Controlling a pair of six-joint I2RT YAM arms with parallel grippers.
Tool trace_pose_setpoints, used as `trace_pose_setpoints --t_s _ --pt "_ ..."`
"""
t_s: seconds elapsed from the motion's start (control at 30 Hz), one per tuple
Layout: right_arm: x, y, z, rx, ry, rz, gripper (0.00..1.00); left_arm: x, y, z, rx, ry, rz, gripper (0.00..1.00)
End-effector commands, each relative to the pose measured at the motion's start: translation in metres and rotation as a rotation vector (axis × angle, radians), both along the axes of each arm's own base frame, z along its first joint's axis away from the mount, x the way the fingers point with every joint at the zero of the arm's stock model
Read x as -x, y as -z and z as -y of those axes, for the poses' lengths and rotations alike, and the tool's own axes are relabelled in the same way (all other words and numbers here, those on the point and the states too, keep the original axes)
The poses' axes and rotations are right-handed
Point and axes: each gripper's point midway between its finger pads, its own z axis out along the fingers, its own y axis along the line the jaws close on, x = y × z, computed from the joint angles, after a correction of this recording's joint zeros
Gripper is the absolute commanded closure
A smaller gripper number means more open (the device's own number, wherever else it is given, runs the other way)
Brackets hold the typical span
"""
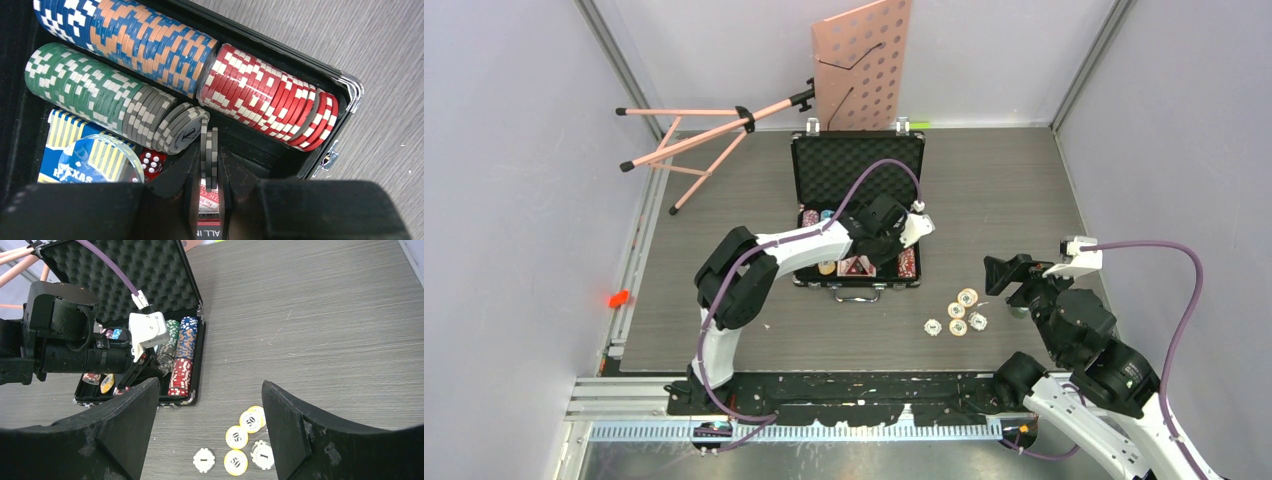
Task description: Pack up texas hold em set
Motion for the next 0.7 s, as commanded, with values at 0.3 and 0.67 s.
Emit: trace_pose_setpoints --t_s 0.3,0.67 --pt "-0.004 -0.001 0.002 -0.011 0.029 0.003 0.19 -0.027 -0.037 0.005 0.037 -0.075 0.136 0.65" --pt "-0.002 -0.001 0.001 -0.017 0.022 0.003 0.19 -0.035 -0.045 0.001 0.04 -0.127 0.174 0.67"
